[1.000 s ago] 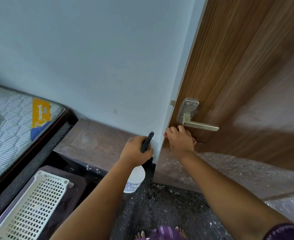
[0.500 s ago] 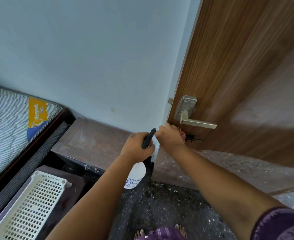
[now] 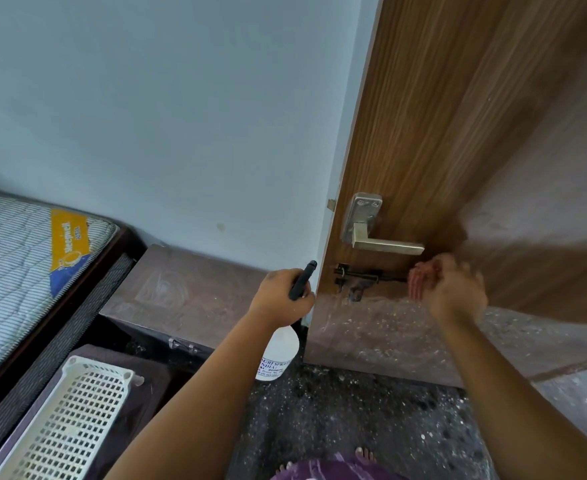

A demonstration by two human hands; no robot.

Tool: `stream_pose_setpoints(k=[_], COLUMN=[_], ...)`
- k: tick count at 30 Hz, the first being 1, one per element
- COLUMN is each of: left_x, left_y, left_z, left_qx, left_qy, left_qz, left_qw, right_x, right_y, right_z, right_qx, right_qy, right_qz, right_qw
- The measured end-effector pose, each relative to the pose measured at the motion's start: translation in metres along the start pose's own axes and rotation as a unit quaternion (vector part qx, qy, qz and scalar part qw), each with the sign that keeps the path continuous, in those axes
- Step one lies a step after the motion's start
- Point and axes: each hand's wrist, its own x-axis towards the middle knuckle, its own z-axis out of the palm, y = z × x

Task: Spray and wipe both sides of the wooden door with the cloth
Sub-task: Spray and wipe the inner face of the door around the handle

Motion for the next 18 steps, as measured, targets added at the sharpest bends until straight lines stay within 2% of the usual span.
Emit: stream_pose_setpoints(k=[3,5,7,9,11,12,14,16,18], left_x=[0.005,0.009,0.012,0.015,0.018,0.019,0.021,0.024,0.025], left_y=[0.005,0.006,0.008,0.009,0.01,0.01,0.009,0.011,0.015], left_z=[0.005,0.008,0.01,0.012,0.013,0.014,0.015,0.017,0.021], left_qx=[0.0,-0.003,-0.007,-0.009,-0.004,0.001,0.009,0.009,0.014], left_qy=[-0.007,-0.017,-0.02,-0.014,-0.01,-0.013,-0.019,-0.028,-0.036], left_qz=[-0.005,-0.001,0.008,0.017,0.017,0.016,0.016,0.019,0.022], left_qw=[1.0,1.0,1.0,1.0,1.0,1.0,1.0,0.999,0.999], right_x=[-0.01,-0.022,-0.034,-0.04,-0.038,-0.032,-0.021,-0.012,-0.004], right_y=[0.002,-0.018,-0.046,-0.071,-0.079,-0.074,-0.055,-0.028,0.005], right_z=[0.002,0.015,0.035,0.053,0.063,0.061,0.057,0.056,0.055], right_qx=[0.169,0.233,0.218,0.1,-0.029,-0.061,-0.085,-0.089,-0.088], right_qy=[0.097,0.097,0.059,0.002,-0.067,-0.096,-0.106,-0.053,-0.017], right_qz=[0.134,0.156,0.073,-0.108,-0.277,-0.314,-0.35,-0.358,-0.326], right_qw=[0.972,0.955,0.971,0.989,0.958,0.943,0.927,0.928,0.941])
